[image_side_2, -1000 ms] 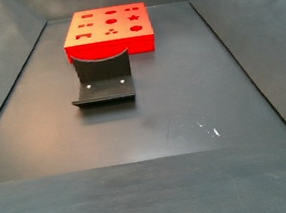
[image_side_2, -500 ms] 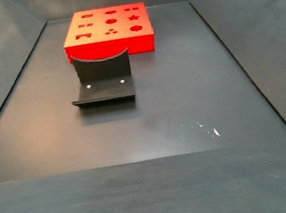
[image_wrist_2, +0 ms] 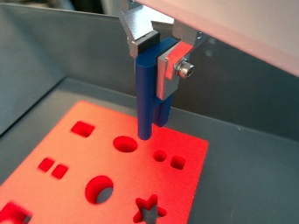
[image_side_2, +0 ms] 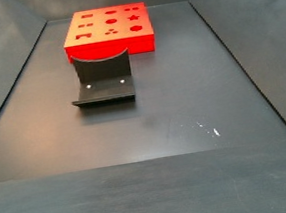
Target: Insert the square-circle object.
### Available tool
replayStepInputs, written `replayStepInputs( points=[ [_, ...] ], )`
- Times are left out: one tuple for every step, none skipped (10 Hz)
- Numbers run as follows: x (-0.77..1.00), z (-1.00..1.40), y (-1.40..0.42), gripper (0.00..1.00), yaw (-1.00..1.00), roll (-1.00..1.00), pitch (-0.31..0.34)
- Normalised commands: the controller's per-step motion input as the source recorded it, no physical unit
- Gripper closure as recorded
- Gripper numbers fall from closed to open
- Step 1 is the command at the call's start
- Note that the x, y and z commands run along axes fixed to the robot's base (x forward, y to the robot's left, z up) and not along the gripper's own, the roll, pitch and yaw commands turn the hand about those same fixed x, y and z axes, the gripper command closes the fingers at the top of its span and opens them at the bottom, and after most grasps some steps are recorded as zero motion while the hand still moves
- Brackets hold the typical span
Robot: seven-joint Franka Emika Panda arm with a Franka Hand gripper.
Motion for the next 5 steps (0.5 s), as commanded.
replayStepInputs(
  points=[
    [0.00,-0.26,-0.03,1.00,-1.00,0.05,0.037],
    [-0.02,-0.28,0.00,1.00,-1.00,0.07,0.051],
    [-0.06,-0.28,0.00,1.00,-0.98,0.09,0.099],
    [-0.10,-0.16,0.00,1.00,-0.95,0.09,0.154],
    [-0.09,-0.05,0.00,1.00,-0.94,0.08,0.160]
  ],
)
